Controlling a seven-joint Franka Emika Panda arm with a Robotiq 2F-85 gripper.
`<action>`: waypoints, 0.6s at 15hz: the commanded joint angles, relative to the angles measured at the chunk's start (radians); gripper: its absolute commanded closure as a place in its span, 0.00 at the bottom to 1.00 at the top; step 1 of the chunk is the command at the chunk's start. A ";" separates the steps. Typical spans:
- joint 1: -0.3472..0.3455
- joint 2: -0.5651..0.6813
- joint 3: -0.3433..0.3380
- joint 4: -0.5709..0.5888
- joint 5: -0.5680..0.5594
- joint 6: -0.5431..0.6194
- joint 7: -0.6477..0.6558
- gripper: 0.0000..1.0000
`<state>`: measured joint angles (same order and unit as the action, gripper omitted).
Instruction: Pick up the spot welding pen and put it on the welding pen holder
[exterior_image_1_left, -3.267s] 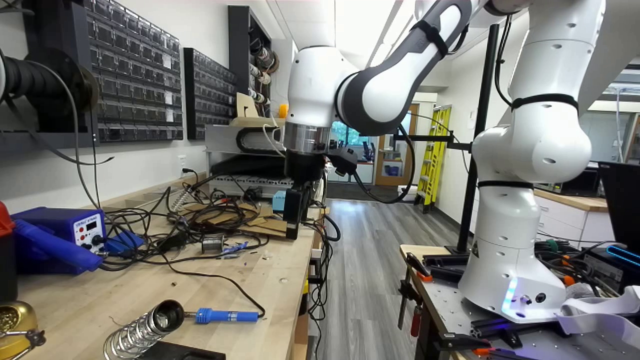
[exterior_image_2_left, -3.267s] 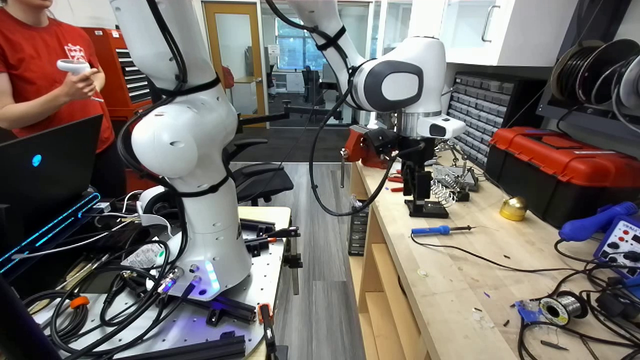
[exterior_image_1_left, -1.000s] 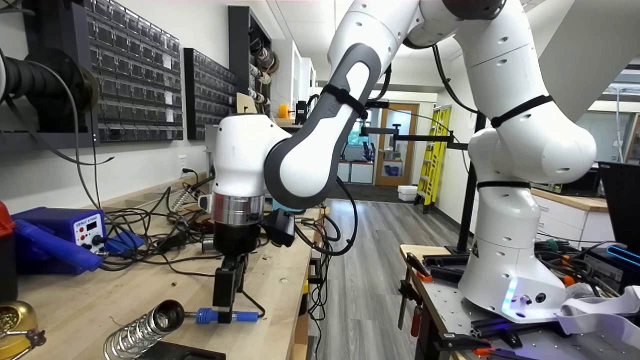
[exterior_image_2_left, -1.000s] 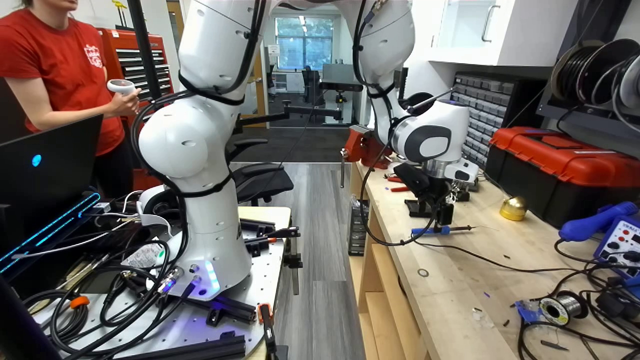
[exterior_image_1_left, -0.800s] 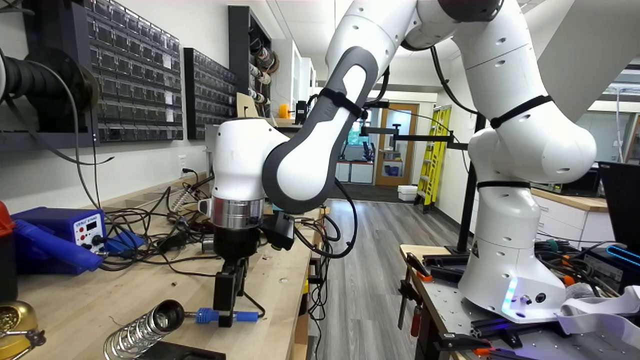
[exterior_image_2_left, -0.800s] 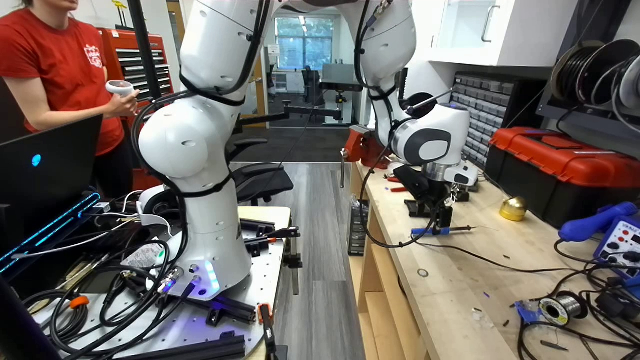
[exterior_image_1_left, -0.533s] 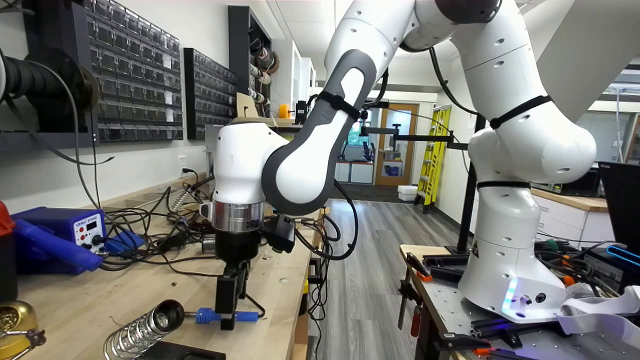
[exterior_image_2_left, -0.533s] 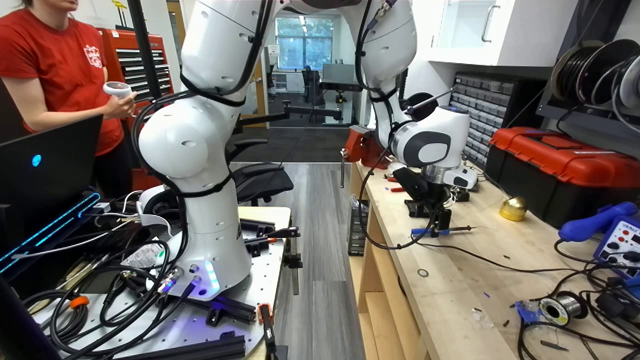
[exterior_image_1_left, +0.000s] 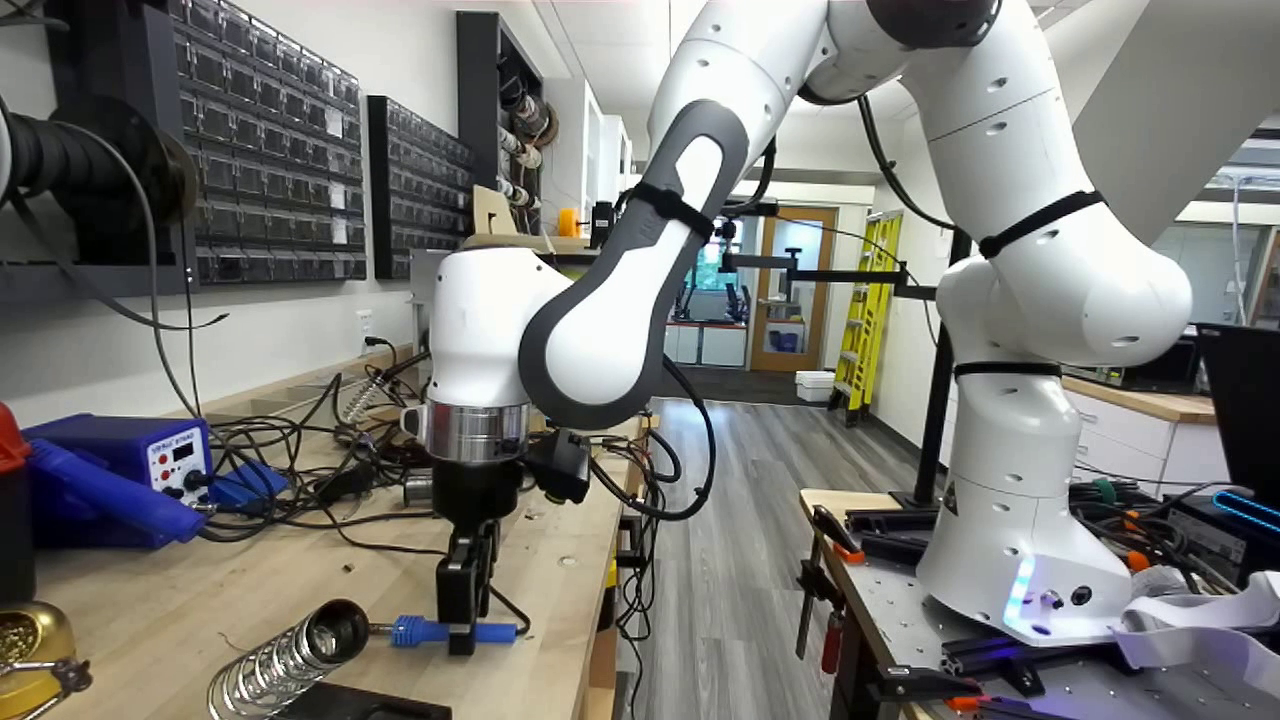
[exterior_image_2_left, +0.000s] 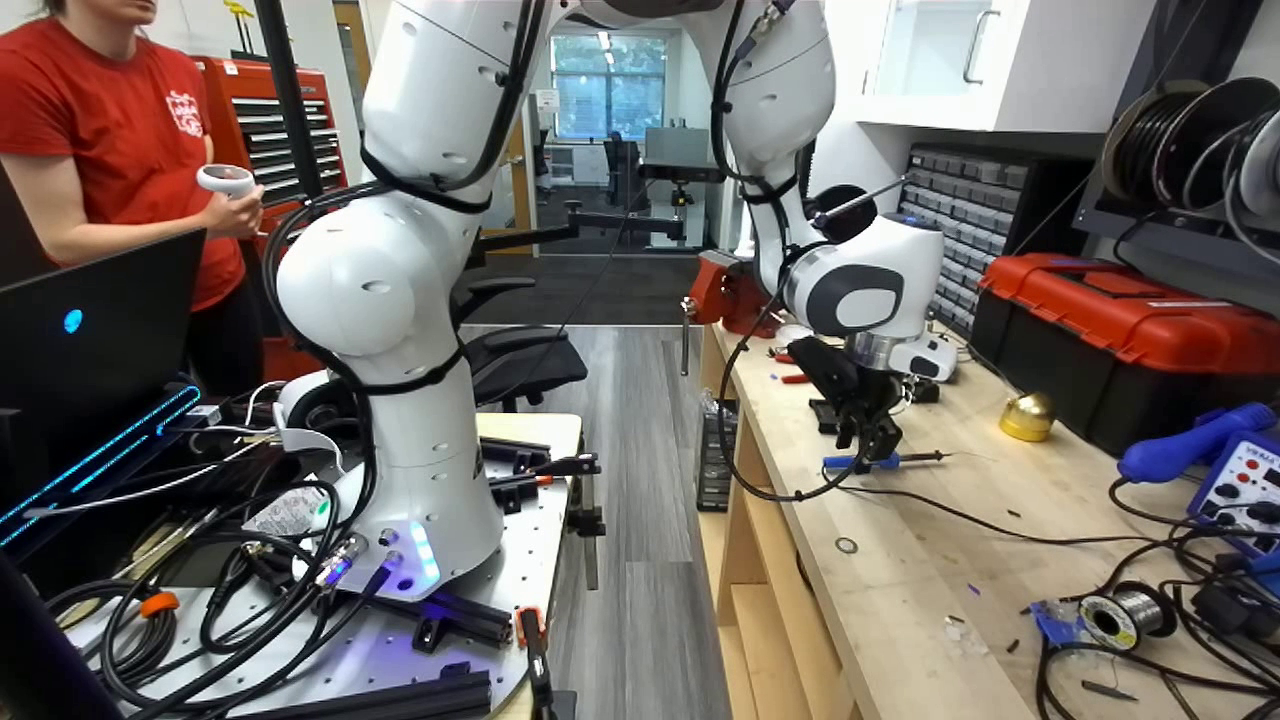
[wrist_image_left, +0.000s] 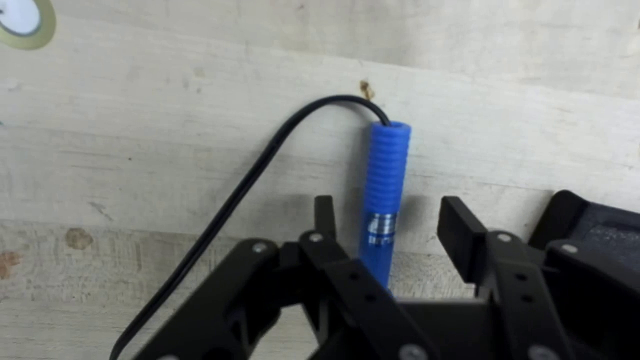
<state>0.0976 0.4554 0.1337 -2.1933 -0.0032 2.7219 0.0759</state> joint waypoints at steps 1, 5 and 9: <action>-0.018 -0.015 0.006 -0.016 0.029 -0.018 -0.056 0.62; -0.029 -0.015 0.010 -0.032 0.041 -0.030 -0.088 0.99; -0.022 -0.028 0.000 -0.037 0.032 -0.035 -0.089 0.95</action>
<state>0.0837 0.4557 0.1344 -2.2084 0.0163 2.7151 0.0113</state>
